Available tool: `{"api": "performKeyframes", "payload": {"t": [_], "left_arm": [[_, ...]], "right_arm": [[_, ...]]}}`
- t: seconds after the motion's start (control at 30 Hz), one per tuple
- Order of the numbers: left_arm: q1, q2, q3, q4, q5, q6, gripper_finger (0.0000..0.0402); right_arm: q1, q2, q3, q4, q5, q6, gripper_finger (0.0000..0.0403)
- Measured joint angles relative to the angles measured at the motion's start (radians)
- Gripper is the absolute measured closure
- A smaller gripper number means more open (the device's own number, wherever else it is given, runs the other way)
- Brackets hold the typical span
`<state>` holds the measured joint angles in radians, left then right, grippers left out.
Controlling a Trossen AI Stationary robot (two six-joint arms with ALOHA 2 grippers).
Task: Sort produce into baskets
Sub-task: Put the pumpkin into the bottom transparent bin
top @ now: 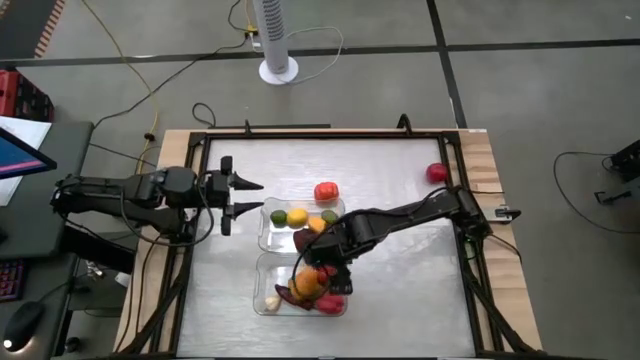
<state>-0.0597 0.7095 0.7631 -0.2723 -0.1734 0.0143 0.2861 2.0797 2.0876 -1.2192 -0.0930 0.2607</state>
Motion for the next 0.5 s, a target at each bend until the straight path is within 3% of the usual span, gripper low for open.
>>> {"api": "performKeyframes", "payload": {"t": [0.23, 0.5], "left_arm": [[-0.014, -0.001, 0.000, 0.065, -0.003, 0.040, 0.0223], [-0.139, -0.010, -0.076, 0.318, -0.024, 0.180, 0.0223]], "right_arm": [[-0.063, -0.027, -0.003, -0.222, 0.289, -0.072, 0.0042], [-0.251, -0.157, -0.121, -0.043, 0.313, -0.212, 0.0042]]}}
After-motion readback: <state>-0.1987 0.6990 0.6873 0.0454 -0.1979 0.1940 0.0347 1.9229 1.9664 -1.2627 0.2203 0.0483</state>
